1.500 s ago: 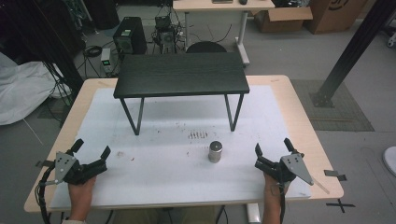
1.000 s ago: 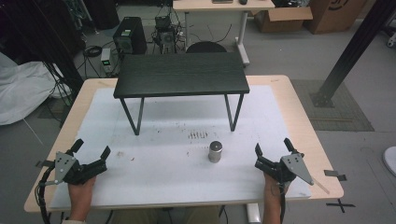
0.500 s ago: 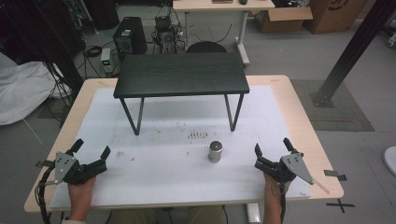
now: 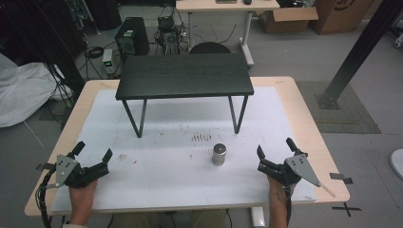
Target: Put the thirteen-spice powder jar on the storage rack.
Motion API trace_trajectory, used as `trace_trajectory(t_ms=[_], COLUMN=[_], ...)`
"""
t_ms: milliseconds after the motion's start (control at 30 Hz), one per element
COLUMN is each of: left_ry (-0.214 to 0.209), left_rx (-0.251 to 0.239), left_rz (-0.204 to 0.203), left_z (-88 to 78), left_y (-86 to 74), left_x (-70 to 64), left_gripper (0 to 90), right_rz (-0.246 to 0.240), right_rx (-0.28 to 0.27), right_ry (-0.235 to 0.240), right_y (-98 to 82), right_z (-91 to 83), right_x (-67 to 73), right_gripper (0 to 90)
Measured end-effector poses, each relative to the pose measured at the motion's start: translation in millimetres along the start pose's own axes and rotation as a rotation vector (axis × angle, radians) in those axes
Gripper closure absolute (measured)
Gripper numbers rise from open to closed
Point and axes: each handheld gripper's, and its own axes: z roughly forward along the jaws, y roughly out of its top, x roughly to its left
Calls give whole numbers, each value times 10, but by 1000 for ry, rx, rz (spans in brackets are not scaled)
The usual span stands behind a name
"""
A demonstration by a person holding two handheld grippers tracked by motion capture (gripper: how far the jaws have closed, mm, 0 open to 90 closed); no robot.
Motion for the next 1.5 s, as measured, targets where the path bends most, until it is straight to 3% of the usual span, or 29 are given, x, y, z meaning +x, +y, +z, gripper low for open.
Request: trace_trajectory(t_ms=[333, 367, 733, 967, 1500], left_ry=[-1, 0, -1, 0, 0], left_rx=[-1, 0, 0, 0, 2], left_rz=[-1, -1, 1, 1, 2], left_z=[-1, 0, 1, 1, 2], left_y=[0, 0, 0, 0, 0], left_x=[2, 2, 0, -1, -1], left_gripper=[2, 2, 2, 2, 3], right_rz=[-2, -1, 1, -19, -21], right_rx=[0, 6, 21, 82, 174], right_ry=[77, 109, 235, 315, 389], right_y=[197, 233, 362, 383, 317], right_z=[-18, -17, -3, 112, 264], right_x=[95, 119, 291, 450, 611], right_gripper=[0, 0, 0, 2, 3])
